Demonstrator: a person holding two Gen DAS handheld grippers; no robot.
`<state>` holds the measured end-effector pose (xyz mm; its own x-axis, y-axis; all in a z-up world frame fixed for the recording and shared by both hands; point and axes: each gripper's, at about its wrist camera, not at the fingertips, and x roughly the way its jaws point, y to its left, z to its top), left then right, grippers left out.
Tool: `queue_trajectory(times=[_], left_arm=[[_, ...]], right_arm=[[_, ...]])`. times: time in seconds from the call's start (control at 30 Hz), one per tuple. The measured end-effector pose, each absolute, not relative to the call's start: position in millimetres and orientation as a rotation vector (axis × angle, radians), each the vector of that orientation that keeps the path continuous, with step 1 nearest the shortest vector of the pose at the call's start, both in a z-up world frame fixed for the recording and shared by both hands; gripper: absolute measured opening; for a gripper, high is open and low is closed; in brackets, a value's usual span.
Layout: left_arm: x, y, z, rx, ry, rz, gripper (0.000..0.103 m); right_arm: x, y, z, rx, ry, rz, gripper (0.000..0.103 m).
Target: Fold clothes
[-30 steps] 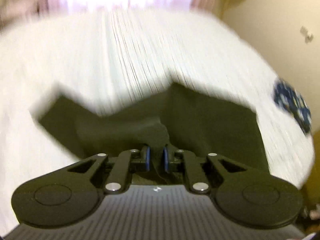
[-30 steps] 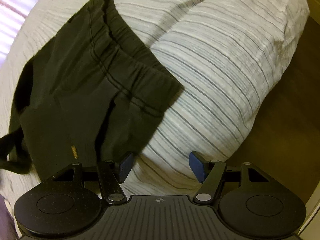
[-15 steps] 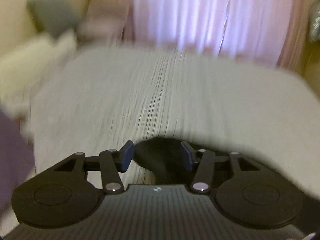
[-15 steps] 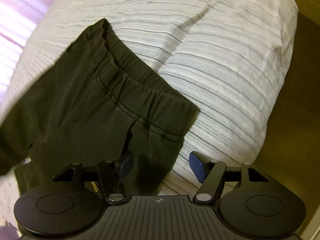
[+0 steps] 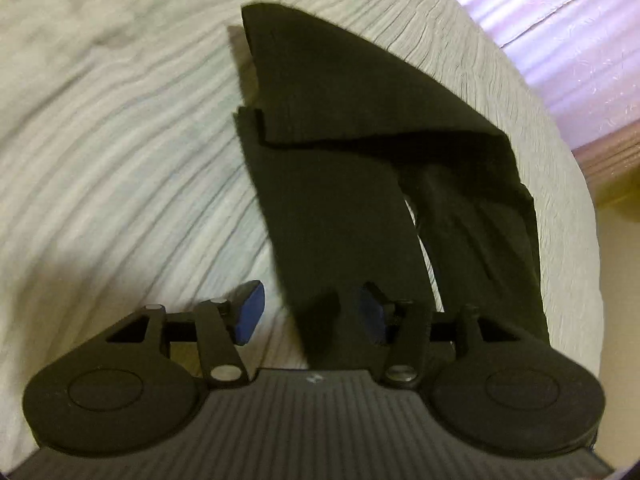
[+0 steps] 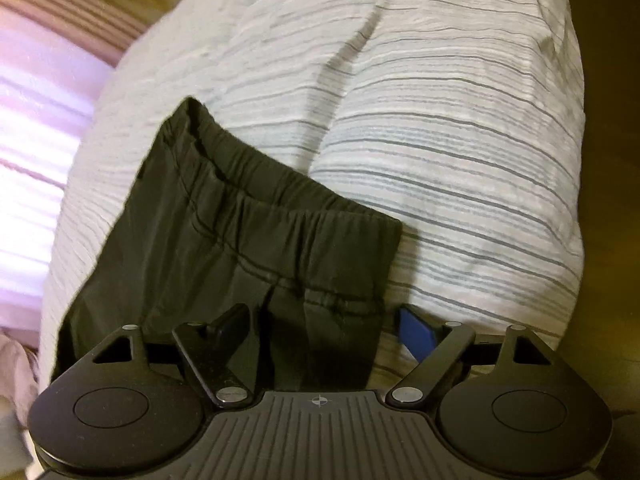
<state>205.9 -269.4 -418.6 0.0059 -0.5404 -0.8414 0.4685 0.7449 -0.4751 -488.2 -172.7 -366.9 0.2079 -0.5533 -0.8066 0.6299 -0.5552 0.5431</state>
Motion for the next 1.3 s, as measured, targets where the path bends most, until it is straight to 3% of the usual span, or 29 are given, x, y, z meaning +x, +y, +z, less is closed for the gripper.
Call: queue_trajectory(times=[0.03,0.07,0.1,0.13,0.17,0.3,0.47,0.53,0.57,0.6,0.63,0.7,0.73,0.83,1.03,1.3], left_arm=[[205,-275,-423,-0.066,1.353,-0.788,0.043],[205,-281,-428,-0.066,1.353,-0.786,0.033],[204,-282,-427,-0.062,1.348,-0.785,0.013],[203,-282,-426,-0.060,1.343,-0.785,0.006],[204,-280,-423,-0.075,1.339,-0.785,0.003],[205,-254,-376,-0.139,1.252,-0.803,0.002],[214,-210,-273,-0.112,1.103,-0.738,0.003],[223,-198,-237,-0.058,1.059,-0.675,0.008],[227,-193,-221,-0.028,1.037,-0.646,0.020],[230,-198,-218,0.038,1.019,-0.640,0.042],[231,-206,-221,0.133,1.001,-0.595,0.047],[231,-215,-234,0.265,0.987,-0.515,0.043],[224,-216,-248,0.285,1.020,-0.511,0.044],[199,-183,-278,0.249,1.130,-0.449,0.044],[132,-82,-326,0.117,1.284,-0.296,0.044],[59,-32,-325,0.062,1.309,-0.262,0.044]], right_arm=[[-489,-174,-368,1.507,0.054,-1.534,0.077],[-490,-176,-369,1.499,0.032,-1.526,0.071],[-491,-180,-370,1.507,0.040,-1.540,0.051],[-493,-182,-372,1.510,0.032,-1.528,0.032],[-494,-185,-370,1.503,0.019,-1.499,0.025],[-495,-201,-332,1.345,0.031,-1.447,0.021],[-508,-233,-247,1.092,0.017,-1.367,0.020],[-511,-250,-219,0.994,0.035,-1.336,0.020],[-512,-258,-206,0.948,0.045,-1.319,0.020],[-511,-267,-201,0.924,0.079,-1.313,0.021],[-511,-276,-196,0.902,0.113,-1.307,0.023],[-515,-289,-203,0.945,0.181,-1.295,0.030],[-519,-291,-210,1.002,0.195,-1.285,0.043],[-534,-288,-240,1.165,0.246,-1.242,0.060],[-574,-271,-304,1.432,0.296,-1.205,0.063],[-607,-261,-327,1.496,0.217,-1.134,0.063]])
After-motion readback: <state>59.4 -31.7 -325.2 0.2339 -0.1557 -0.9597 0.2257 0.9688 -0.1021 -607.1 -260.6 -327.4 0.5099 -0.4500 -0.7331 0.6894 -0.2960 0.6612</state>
